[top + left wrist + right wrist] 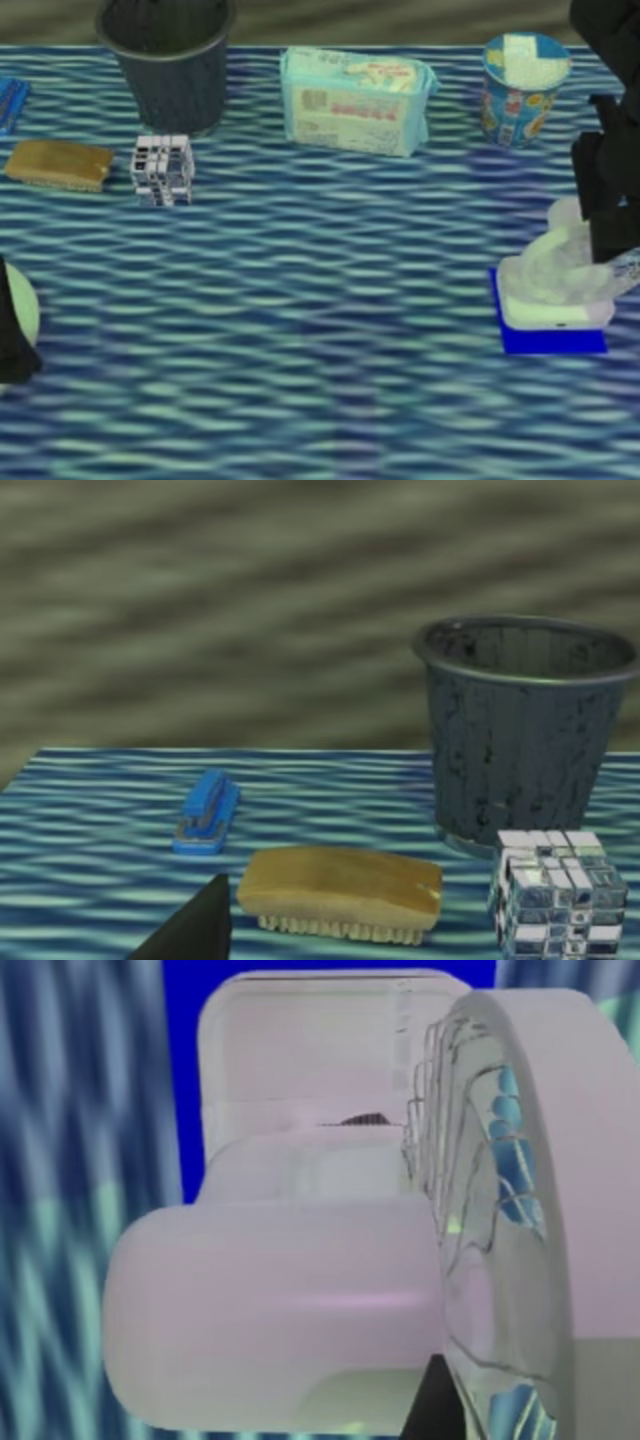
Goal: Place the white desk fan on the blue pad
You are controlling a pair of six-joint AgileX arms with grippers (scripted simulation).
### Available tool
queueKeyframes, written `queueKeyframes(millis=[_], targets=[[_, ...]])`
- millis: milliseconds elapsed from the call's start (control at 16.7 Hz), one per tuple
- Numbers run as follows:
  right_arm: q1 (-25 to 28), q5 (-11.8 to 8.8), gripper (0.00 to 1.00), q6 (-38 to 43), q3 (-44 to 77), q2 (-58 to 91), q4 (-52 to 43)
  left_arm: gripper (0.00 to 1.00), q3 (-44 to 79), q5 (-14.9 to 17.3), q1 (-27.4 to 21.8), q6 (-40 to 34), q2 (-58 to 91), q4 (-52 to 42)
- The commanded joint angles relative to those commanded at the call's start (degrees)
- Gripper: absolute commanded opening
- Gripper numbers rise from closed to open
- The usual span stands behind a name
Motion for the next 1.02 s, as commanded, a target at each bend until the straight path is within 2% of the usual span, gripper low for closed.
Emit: queueKeyframes(millis=[120, 900, 1020], targets=[[0.0, 0.0, 0.0, 0.0, 0.0, 0.0, 0.0, 1.0, 0.0, 0.0, 0.0, 0.0, 0.0, 0.0], [0.0, 0.0, 0.98, 0.0, 0.0, 0.0, 0.0, 1.0, 0.0, 0.0, 0.0, 0.0, 0.0, 0.0], [0.0, 0.0, 1.0, 0.0, 0.0, 0.0, 0.0, 1.0, 0.0, 0.0, 0.0, 0.0, 0.0, 0.0]])
